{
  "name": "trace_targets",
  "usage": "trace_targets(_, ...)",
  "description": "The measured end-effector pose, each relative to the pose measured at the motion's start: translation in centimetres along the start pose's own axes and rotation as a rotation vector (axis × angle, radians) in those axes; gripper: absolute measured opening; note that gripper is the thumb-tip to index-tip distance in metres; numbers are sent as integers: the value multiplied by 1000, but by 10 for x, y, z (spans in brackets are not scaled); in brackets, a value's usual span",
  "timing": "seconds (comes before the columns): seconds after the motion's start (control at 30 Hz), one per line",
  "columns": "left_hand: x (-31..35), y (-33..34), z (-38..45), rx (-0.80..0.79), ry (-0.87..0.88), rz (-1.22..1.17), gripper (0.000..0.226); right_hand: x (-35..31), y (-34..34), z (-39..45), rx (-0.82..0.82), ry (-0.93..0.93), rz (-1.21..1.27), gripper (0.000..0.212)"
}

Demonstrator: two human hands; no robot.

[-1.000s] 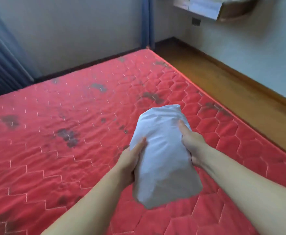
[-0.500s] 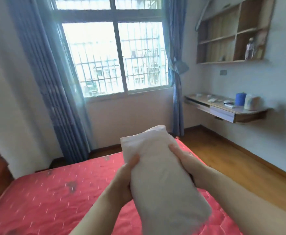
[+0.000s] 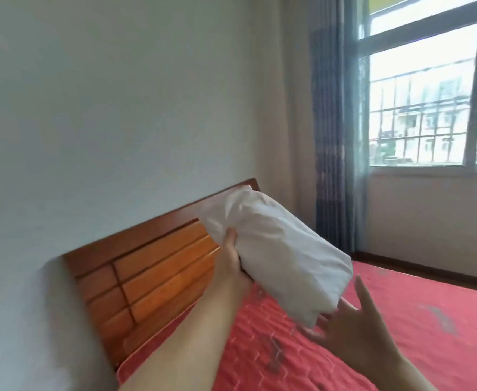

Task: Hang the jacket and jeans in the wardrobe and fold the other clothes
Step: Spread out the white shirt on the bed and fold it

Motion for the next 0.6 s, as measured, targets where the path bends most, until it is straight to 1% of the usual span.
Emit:
trace_targets(0.07, 37, -48, -24, 64, 67, -16, 54, 37, 51, 25, -21, 52, -50, 80)
trace_targets(0.13, 72, -93, -61, 89, 113, -3, 54, 67, 97, 46, -19, 104, -72, 58)
trace_targets(0.23, 126, -159, -127, 73, 250, 45, 56, 111, 160, 71, -91, 127, -177, 43)
trace_targets(0.3, 163, -213, -174, 57, 349, 65, 57, 141, 205, 85, -144, 94, -279, 40)
trace_targets(0.33, 178, -243, -201, 76, 349, 49, 59, 159, 230, 89, -177, 76, -344, 39)
trace_targets(0.47, 228, -362, -315, 268, 324, -6, 75, 251, 342, 97, -423, 91, -482, 29)
trace_targets(0.53, 250, -416, -364, 396, 311, 1, 76, 307, 396, 95, -537, 133, -531, 27)
trace_targets(0.6, 267, -472, -402, 590, 304, 34, 74, 364, 444, 91, -610, 183, -553, 25)
Point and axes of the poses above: each hand's wrist, its own z-axis towards the middle knuckle, its own y-axis out of the palm, x = y × z, the point moved 6 cm from there along z, towards the middle knuckle, and after that the axes turned 9 degrees about -y, right-handed, at the moved point
